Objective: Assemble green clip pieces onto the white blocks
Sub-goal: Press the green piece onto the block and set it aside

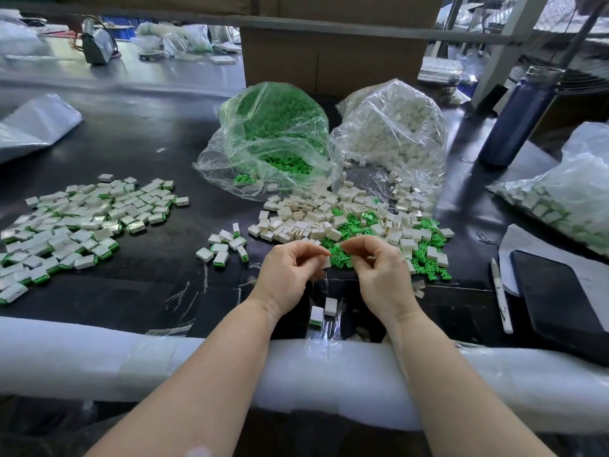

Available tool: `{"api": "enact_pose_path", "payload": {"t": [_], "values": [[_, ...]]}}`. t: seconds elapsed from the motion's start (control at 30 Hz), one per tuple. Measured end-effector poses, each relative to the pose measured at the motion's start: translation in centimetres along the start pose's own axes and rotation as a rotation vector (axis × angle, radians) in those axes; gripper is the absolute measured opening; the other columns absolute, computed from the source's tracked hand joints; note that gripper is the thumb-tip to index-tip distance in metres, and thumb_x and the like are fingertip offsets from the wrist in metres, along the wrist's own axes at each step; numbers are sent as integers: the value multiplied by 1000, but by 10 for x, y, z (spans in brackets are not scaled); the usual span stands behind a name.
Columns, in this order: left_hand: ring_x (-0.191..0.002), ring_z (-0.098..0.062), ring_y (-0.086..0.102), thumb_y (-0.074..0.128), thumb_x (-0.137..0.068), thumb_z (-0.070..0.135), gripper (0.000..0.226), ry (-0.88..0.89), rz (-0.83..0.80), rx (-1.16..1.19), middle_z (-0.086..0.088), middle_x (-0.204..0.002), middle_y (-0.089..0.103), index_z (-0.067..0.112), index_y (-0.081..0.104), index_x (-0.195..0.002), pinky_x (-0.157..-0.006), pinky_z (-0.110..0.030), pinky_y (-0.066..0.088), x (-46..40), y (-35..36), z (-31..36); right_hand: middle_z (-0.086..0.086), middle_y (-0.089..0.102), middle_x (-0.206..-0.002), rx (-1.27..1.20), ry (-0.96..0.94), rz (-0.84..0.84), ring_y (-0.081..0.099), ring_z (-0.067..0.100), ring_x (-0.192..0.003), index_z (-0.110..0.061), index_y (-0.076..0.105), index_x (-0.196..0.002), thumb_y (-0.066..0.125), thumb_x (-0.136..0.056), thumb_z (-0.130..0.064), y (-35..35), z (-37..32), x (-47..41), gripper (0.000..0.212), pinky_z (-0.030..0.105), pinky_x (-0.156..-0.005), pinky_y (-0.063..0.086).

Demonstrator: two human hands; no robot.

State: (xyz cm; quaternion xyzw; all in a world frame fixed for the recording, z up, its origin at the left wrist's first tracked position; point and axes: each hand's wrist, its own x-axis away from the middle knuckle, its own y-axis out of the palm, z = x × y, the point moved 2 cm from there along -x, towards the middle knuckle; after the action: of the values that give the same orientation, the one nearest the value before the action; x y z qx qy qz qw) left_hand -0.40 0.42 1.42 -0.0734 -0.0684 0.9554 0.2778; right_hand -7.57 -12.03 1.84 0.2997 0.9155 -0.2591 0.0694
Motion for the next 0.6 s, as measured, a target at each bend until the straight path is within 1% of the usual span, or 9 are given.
{"api": "enact_pose_path", "payload": {"t": [0.07, 0.17, 0.23, 0.27, 0.33, 0.4, 0.53, 0.6], "values": [[-60, -6, 62, 58, -88, 0, 17, -14, -2, 28, -2, -74, 65, 14, 66, -82, -64, -16, 53, 0, -1, 0, -5, 68, -93, -54, -45, -54, 63, 9, -90, -15, 71, -96, 62, -81, 9, 0, -3, 2, 30, 17, -84, 50], [-58, -6, 61, 52, -92, 2, 13, -47, -1, 77, -5, -73, 63, 8, 64, -89, -63, -19, 53, 0, -1, 0, -2, 70, -88, -99, -55, -91, 65, 10, -85, -16, 73, -91, 68, -80, 3, 2, -5, 3, 22, 17, -80, 51], [-62, -12, 61, 49, -95, 7, 14, -66, -7, 109, -7, -75, 64, 5, 62, -94, -64, -21, 52, 0, 0, 0, -1, 70, -84, -106, -34, -69, 66, 11, -82, -15, 72, -89, 68, -81, -2, 2, -4, 2, 15, 17, -78, 51], [-64, -14, 60, 50, -94, 8, 13, -64, -11, 114, -7, -76, 64, 5, 62, -94, -64, -21, 53, 0, 0, 0, -2, 70, -82, -88, -21, -60, 65, 12, -80, -14, 72, -88, 68, -82, -4, 3, -2, 1, 12, 17, -77, 51], [-65, -11, 61, 57, -90, 8, 7, -43, -25, 104, -5, -76, 65, 6, 63, -91, -63, -17, 52, 0, 1, 1, -3, 68, -80, -55, 6, -51, 64, 12, -80, -14, 71, -87, 68, -83, -9, 3, 0, 0, 7, 17, -76, 50], [-66, -7, 61, 61, -87, 4, 5, -29, -44, 98, -5, -77, 65, 5, 64, -91, -63, -13, 51, 1, 1, 1, -2, 69, -79, -64, 27, -47, 65, 13, -79, -14, 70, -86, 68, -83, -10, 3, 2, -1, 5, 21, -76, 52], [-66, -8, 61, 60, -87, 5, 8, -26, -56, 91, -5, -75, 65, 9, 66, -87, -64, -14, 51, 1, 1, 0, -3, 66, -71, -99, 88, -36, 62, 11, -69, -17, 68, -76, 70, -82, -13, 2, 2, 0, 7, 27, -70, 54], [-64, -8, 59, 60, -88, 6, 8, -25, -57, 48, -3, -72, 65, 9, 67, -89, -62, -13, 50, 1, 1, -1, 0, 66, -70, -93, 110, -55, 61, 14, -67, -16, 68, -75, 70, -83, -14, 3, 3, 0, 8, 30, -68, 52]]}}
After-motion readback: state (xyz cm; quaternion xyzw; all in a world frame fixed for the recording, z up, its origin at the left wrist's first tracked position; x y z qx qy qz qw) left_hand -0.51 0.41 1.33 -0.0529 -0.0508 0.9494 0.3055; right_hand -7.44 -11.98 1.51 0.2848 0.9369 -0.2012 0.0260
